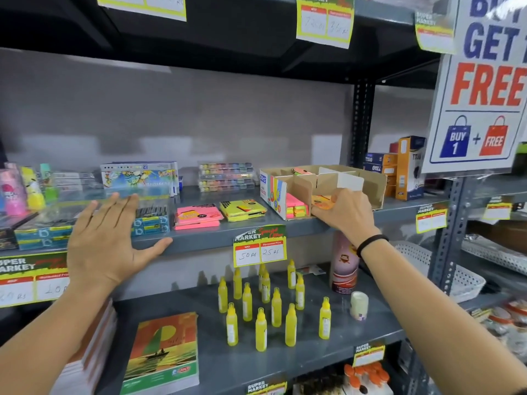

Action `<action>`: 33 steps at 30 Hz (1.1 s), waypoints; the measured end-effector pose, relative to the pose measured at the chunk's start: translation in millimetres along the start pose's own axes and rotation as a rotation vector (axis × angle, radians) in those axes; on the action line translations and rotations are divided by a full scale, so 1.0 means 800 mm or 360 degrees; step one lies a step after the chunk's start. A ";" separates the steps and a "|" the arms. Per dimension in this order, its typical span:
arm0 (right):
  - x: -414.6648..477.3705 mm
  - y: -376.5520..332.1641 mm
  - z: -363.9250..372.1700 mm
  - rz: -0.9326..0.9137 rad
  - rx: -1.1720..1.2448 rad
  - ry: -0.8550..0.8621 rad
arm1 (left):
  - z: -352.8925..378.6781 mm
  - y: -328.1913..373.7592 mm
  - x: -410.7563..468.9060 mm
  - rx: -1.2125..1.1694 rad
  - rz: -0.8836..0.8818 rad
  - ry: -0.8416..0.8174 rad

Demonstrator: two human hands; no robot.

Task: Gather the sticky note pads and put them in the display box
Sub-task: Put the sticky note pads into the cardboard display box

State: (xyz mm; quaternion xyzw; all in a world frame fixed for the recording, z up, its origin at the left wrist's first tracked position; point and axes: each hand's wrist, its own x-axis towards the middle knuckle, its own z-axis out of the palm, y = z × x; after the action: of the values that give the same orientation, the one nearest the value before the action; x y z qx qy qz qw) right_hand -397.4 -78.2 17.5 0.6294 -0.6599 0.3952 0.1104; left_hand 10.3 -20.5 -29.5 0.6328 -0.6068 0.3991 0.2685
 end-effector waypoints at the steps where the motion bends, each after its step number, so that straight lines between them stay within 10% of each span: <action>1: -0.002 0.001 0.000 -0.0026 0.0012 0.0003 | 0.000 -0.001 -0.001 -0.0004 -0.0005 -0.0018; 15: -0.028 -0.090 -0.040 -0.0318 0.0236 0.0578 | -0.015 0.003 -0.002 0.0060 -0.0059 -0.0154; 23: -0.053 -0.187 0.034 -0.0430 0.0026 -0.0151 | -0.018 0.005 -0.003 0.0036 -0.0057 -0.0154; 33: -0.046 -0.185 0.055 -0.0364 -0.0075 -0.0192 | -0.013 0.003 -0.004 0.0007 -0.0033 -0.0115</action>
State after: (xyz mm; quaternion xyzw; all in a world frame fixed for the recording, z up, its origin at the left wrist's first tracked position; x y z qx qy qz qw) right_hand -239.4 -64.6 20.9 0.7204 -0.5984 0.3258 0.1296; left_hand 6.5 -10.4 -26.9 0.6536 -0.6086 0.3744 0.2493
